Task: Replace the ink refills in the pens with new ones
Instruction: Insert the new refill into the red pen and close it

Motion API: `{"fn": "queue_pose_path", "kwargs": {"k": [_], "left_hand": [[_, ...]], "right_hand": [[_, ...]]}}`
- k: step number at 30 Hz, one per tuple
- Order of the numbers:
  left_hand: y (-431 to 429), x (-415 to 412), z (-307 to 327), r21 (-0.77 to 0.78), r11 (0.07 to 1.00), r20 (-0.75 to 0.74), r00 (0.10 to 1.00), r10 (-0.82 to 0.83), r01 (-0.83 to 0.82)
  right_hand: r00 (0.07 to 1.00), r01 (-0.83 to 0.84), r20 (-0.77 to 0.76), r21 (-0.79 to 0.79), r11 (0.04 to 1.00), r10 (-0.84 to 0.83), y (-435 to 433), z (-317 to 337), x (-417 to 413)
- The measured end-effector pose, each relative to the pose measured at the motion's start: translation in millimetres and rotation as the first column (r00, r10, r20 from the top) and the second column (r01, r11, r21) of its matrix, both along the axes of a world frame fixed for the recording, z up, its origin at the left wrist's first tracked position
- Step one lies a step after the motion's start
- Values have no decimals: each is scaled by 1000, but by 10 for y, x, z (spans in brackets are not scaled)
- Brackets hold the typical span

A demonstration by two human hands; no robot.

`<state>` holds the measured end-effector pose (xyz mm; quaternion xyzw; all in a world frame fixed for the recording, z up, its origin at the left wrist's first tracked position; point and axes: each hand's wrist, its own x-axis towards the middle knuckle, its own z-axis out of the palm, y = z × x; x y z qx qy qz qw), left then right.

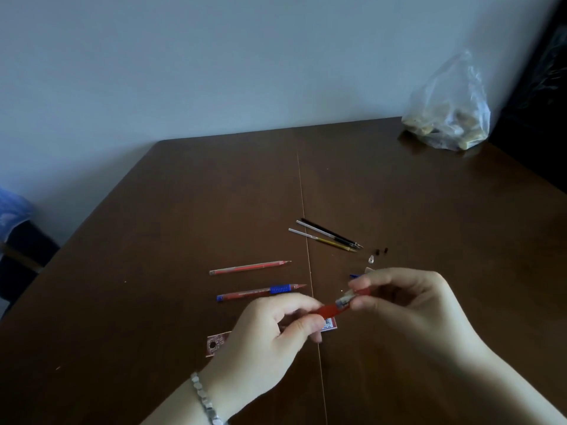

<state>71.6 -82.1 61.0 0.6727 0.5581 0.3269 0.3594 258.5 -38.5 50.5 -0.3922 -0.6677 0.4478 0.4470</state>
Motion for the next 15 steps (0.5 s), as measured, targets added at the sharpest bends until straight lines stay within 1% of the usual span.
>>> {"fn": "queue_pose_path", "kwargs": {"k": [1,2,4,6,7,8,9,10,11,13,14,15], "left_hand": [[34,30,34,17,1000,-29,1000,-8,9],[90,47,70,59,998,-99,995,-17,23],[273,14,116,201,979,-268,963,18,38],[559,-130,96,361,933,-398,903,161,-8],[718,-236,60,403,914,-446,861,243,-49],[869,-352,10,402,910,-489,817,306,-100],[1000,-462,-50,368,917,-524,781,340,-152],[1098,-557,-121,314,931,-565,752,339,-184],[1171,-624,-193,264,947,-624,717,311,-181],[1258,-684,-322,213,970,-758,607,238,-115],[1269,-693,-371,206,974,-795,565,223,-96],[1269,-697,-406,203,974,-808,546,223,-97]], "right_hand": [[999,29,15,1,1000,-29,22,-8,-8],[997,68,26,-7,998,-67,44,-28,-19],[989,145,29,-42,989,-143,79,-96,-26],[976,214,50,-39,976,-212,87,-159,15],[968,247,57,-39,968,-244,81,-187,61],[961,274,56,-46,961,-271,73,-213,117],[956,293,52,-60,954,-290,59,-238,173],[952,305,57,-69,950,-302,40,-260,225],[947,318,71,-72,945,-313,23,-280,269],[935,344,116,-70,936,-335,2,-313,340],[931,351,136,-71,934,-340,-1,-329,369],[928,355,152,-74,932,-342,-1,-342,395]]}}
